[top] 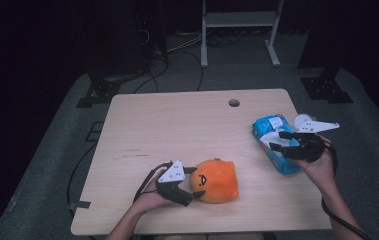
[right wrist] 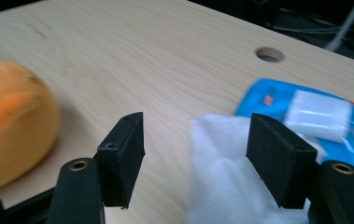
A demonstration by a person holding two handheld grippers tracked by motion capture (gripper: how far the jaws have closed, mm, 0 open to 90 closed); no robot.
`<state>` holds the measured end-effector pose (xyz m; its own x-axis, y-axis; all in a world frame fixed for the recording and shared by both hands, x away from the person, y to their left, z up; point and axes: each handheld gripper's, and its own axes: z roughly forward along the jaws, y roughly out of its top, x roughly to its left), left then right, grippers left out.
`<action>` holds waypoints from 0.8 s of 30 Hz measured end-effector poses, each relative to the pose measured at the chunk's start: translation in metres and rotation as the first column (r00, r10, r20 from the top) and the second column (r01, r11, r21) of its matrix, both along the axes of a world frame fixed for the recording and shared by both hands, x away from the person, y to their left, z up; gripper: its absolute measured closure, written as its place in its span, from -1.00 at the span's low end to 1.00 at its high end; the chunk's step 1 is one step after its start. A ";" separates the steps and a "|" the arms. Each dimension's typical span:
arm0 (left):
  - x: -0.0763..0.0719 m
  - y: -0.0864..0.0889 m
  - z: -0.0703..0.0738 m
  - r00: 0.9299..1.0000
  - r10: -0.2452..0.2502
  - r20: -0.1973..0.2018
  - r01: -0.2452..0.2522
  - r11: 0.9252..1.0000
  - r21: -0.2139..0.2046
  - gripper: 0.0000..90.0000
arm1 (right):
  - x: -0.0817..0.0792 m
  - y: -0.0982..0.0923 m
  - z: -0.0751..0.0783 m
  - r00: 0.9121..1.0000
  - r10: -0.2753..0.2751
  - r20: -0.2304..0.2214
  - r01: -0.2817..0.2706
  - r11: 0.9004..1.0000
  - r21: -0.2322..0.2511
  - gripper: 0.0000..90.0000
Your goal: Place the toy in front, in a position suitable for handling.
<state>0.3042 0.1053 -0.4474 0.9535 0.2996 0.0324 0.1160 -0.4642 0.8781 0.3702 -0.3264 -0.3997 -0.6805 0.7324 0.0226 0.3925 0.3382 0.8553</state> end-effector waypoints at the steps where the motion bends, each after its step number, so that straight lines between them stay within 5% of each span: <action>1: 0.000 0.000 0.000 1.000 -0.001 -0.001 0.001 1.000 0.003 -0.55 | 0.004 -0.003 -0.003 1.000 -0.017 -0.004 0.017 1.000 -0.009 -0.22; 9: 0.001 0.000 -0.003 1.000 0.008 -0.007 -0.008 1.000 -0.003 -0.58 | 0.018 -0.007 -0.024 0.995 -0.098 -0.034 0.097 0.995 -0.020 -0.20; 19: 0.002 0.000 -0.004 1.000 0.015 -0.013 -0.016 1.000 -0.009 -0.60 | 0.021 -0.009 -0.035 0.978 -0.201 -0.046 0.201 0.980 -0.010 0.50; 24: 0.002 0.000 -0.004 1.000 0.015 -0.012 -0.015 1.000 -0.010 -0.60 | 0.022 -0.010 -0.034 0.977 -0.201 -0.069 0.203 0.979 0.024 0.84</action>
